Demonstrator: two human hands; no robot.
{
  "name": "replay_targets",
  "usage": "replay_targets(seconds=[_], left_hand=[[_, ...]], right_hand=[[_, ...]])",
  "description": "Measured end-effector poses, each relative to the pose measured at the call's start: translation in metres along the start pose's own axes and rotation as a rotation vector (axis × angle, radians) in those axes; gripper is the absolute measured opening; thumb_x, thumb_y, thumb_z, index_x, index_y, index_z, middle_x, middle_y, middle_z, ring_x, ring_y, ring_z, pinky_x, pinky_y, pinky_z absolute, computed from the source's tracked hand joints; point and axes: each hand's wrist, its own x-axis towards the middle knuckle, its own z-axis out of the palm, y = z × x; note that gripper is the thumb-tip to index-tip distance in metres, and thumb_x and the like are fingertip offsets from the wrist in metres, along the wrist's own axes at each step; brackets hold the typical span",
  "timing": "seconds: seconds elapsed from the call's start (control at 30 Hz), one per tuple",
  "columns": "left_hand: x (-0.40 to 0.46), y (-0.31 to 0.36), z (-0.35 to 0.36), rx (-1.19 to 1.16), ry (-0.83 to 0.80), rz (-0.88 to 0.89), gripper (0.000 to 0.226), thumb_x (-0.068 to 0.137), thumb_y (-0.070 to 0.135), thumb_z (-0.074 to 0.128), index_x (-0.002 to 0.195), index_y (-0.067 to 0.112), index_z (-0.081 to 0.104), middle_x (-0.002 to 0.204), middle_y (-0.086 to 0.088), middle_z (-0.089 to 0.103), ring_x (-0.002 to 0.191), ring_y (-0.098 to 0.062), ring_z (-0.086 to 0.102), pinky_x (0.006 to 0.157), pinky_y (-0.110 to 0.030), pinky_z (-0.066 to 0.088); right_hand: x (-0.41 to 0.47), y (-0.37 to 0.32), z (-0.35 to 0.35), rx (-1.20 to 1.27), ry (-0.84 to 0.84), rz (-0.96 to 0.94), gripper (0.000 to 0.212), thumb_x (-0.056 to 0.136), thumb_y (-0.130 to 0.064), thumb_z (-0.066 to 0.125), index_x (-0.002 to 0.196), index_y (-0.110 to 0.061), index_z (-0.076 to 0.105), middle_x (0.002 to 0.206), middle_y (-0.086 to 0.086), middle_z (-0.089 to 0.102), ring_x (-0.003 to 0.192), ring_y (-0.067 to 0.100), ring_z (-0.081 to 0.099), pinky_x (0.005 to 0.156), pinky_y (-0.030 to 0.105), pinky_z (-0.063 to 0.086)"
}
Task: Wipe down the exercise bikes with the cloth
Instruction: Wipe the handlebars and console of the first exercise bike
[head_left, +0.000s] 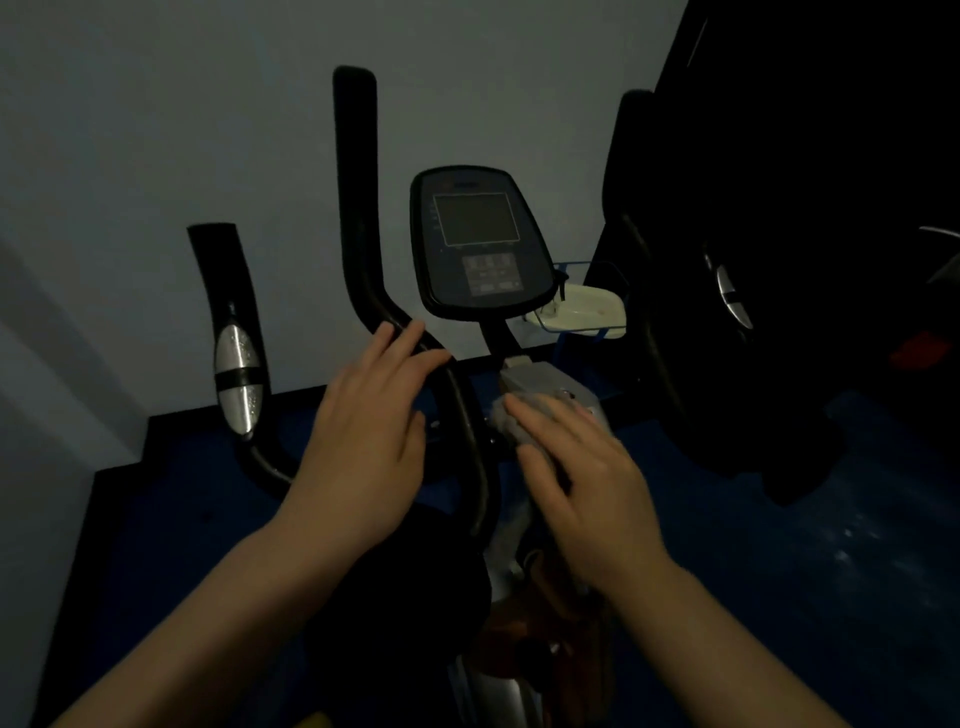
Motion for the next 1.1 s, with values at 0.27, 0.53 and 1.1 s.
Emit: replay_targets(seconds=[0.27, 0.53, 1.1], left_hand=[[0.001, -0.004, 0.002, 0.019, 0.004, 0.018, 0.058, 0.090, 0.002, 0.050, 0.140, 0.028, 0.037, 0.158, 0.009, 0.016, 0.144, -0.004, 0.000, 0.115, -0.029, 0.008], [0.001, -0.005, 0.002, 0.024, 0.010, 0.013, 0.060, 0.090, 0.002, 0.050, 0.141, 0.029, 0.037, 0.158, 0.010, 0.016, 0.146, -0.007, 0.002, 0.117, -0.032, 0.010], [-0.001, -0.003, 0.002, 0.002, 0.041, 0.029, 0.057, 0.091, 0.003, 0.048, 0.140, 0.031, 0.038, 0.157, 0.012, 0.019, 0.144, -0.002, 0.003, 0.114, -0.026, 0.008]], right_hand=[[0.004, -0.009, 0.018, -0.156, 0.077, -0.038, 0.036, 0.089, -0.014, 0.054, 0.124, -0.018, 0.062, 0.121, -0.001, 0.063, 0.109, 0.008, 0.050, 0.097, 0.014, 0.028], [0.022, -0.017, 0.032, -0.165, 0.151, 0.006, 0.033, 0.090, -0.015, 0.049, 0.118, -0.014, 0.065, 0.110, 0.004, 0.066, 0.100, 0.013, 0.051, 0.094, 0.027, 0.036], [0.017, 0.003, -0.014, -0.087, -0.001, -0.110, 0.043, 0.082, -0.004, 0.064, 0.122, -0.019, 0.061, 0.119, -0.001, 0.060, 0.105, 0.014, 0.051, 0.084, 0.033, 0.051]])
